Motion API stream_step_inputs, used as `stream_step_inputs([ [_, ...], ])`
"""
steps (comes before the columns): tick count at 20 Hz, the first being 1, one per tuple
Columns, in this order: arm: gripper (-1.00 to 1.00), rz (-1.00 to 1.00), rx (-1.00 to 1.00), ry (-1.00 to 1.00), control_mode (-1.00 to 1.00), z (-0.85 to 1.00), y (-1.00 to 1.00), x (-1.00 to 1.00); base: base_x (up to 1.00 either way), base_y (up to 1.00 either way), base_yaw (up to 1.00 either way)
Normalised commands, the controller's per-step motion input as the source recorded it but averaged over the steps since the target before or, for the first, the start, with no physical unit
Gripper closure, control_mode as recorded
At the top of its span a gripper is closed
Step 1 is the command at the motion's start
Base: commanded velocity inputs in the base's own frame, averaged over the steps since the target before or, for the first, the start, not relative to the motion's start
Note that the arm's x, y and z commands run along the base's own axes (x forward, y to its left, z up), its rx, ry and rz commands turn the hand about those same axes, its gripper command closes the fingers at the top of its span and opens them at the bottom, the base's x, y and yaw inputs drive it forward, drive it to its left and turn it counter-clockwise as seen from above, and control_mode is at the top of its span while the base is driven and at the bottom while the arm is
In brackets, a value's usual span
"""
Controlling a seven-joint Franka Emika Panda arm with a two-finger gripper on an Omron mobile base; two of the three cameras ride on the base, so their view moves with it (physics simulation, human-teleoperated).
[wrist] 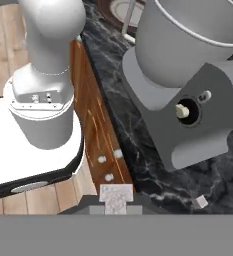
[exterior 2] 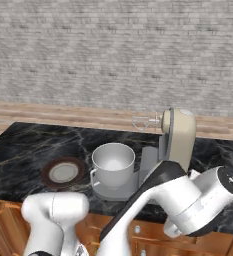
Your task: Add butter and sugar cubes to the stand mixer bowl and then turn on the stand mixer to begin making frosting.
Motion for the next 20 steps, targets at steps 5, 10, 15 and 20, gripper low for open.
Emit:
stream_step_inputs([
  [5,1.0,0.0,-0.18,-0.01,-1.0,0.63,1.0,-0.35,0.0,0.0,0.0],
  [10,1.0,0.0,-0.18,0.0,-1.0,0.63,1.0,-0.02,0.0,0.0,0.0],
  [15,1.0,0.0,-0.15,0.04,-1.0,0.59,0.9,0.26,0.0,0.0,0.0],
  [20,1.0,0.0,-0.15,0.08,-1.0,0.44,0.75,0.45,0.0,0.0,0.0],
])
